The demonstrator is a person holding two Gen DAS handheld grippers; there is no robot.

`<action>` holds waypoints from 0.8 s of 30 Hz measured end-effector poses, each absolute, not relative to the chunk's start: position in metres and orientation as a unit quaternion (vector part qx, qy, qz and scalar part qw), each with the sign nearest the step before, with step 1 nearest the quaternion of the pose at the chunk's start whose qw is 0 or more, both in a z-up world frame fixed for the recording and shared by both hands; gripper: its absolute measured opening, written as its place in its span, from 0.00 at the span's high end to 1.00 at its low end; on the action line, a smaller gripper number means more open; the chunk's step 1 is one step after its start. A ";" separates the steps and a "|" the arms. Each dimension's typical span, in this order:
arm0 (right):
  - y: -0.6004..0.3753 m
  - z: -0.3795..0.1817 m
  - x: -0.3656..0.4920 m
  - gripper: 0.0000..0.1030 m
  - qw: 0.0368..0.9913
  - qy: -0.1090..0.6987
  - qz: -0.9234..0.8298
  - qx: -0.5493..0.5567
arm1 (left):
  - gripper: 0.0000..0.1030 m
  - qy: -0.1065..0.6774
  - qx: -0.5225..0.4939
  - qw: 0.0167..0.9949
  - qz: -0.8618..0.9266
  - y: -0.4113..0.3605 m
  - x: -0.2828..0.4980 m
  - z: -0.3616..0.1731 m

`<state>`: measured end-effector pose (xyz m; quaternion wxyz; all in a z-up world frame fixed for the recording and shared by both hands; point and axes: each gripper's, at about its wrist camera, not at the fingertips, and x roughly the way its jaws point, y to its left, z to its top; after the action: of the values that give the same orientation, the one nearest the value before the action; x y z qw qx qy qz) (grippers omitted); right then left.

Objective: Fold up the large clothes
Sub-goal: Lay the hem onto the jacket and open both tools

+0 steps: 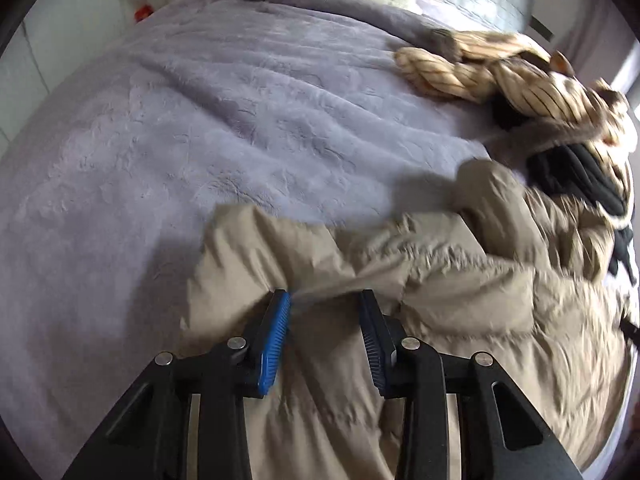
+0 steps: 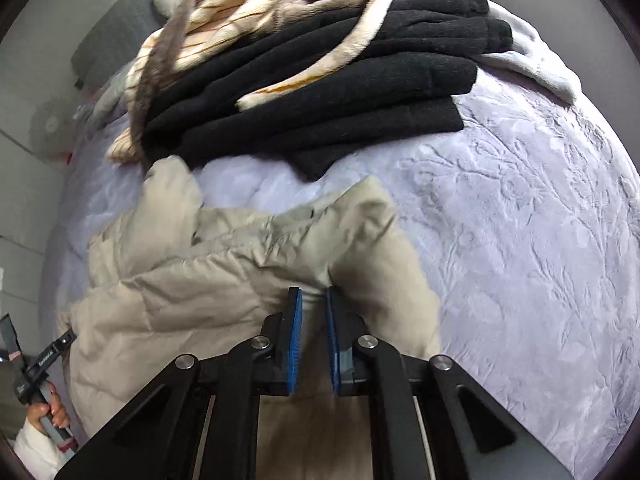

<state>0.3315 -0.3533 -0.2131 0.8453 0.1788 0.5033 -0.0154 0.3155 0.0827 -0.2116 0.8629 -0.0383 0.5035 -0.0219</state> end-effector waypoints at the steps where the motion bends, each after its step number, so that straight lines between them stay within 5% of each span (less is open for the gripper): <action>1: -0.357 -0.220 0.338 0.89 0.844 0.505 -0.024 0.182 | 0.62 0.500 -0.033 0.865 -0.017 0.081 0.323 -0.215; 13: -0.377 -0.271 0.376 0.95 0.830 0.513 -0.052 0.214 | 0.61 0.497 -0.019 0.868 0.004 0.069 0.363 -0.258; 24: -0.361 -0.209 0.341 0.90 0.851 0.494 -0.034 0.177 | 0.56 0.481 -0.012 0.877 0.002 0.096 0.317 -0.194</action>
<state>0.3412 -0.3610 -0.2087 0.8505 0.1773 0.4940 -0.0337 0.3173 0.0964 -0.1938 0.8767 -0.0124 0.4809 0.0019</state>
